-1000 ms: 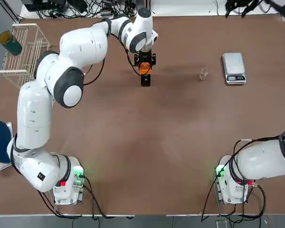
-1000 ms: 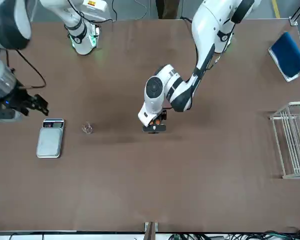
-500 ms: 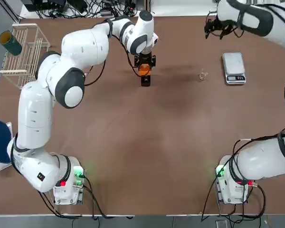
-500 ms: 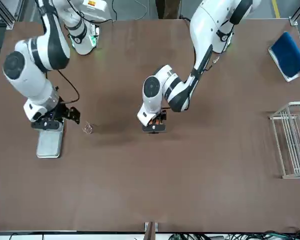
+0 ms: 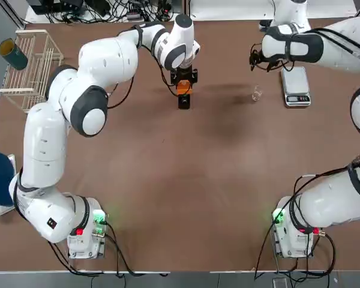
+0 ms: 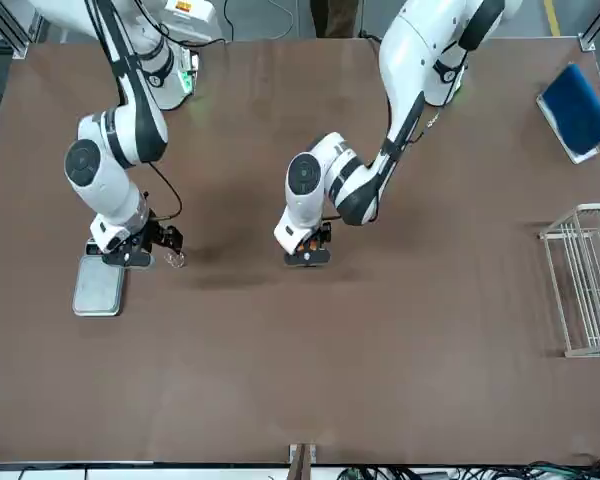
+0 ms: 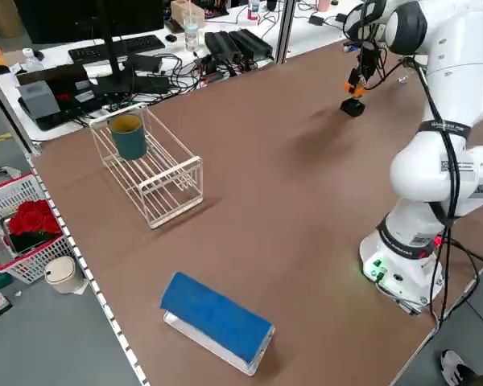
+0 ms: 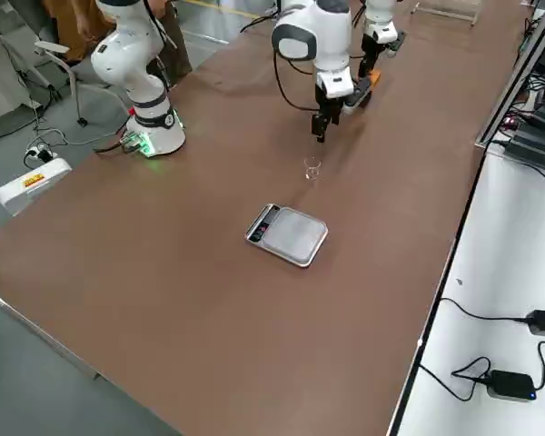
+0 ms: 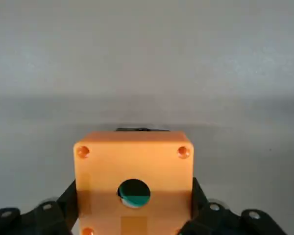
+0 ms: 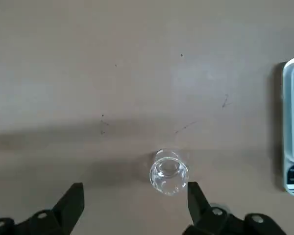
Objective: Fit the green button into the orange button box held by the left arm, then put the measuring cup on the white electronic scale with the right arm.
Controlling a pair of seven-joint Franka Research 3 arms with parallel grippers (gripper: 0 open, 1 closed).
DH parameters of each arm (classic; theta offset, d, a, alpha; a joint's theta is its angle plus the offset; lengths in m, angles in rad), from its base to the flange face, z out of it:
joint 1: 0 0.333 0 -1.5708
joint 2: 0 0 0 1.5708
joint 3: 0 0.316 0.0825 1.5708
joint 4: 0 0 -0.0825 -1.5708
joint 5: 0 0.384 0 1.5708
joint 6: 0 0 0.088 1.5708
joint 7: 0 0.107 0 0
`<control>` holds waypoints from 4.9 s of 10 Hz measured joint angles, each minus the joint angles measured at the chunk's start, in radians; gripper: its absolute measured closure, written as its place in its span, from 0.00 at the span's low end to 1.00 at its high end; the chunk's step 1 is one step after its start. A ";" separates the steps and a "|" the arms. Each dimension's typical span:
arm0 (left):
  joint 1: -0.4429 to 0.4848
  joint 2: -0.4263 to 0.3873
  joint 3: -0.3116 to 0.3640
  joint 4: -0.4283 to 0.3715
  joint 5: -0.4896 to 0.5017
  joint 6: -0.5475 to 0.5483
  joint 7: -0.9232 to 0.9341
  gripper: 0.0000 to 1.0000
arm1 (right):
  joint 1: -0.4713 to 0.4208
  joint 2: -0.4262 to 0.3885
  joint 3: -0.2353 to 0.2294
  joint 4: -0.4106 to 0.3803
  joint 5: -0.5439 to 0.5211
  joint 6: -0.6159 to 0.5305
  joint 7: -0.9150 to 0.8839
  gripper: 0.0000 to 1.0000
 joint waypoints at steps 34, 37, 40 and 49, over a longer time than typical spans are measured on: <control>-0.008 0.014 -0.004 0.000 0.000 0.025 -0.036 0.14 | -0.006 0.141 -0.010 -0.088 0.000 0.189 0.022 0.92; -0.009 0.014 -0.004 -0.001 0.000 0.021 -0.038 0.14 | -0.003 0.141 -0.008 -0.072 0.000 0.149 0.022 0.93; -0.011 0.015 -0.004 -0.012 0.000 0.019 -0.056 0.14 | -0.002 0.124 -0.006 -0.046 0.000 0.085 0.022 0.93; -0.011 0.015 -0.005 -0.024 0.000 0.019 -0.059 0.14 | -0.009 -0.039 -0.137 0.014 -0.114 -0.094 -0.160 0.93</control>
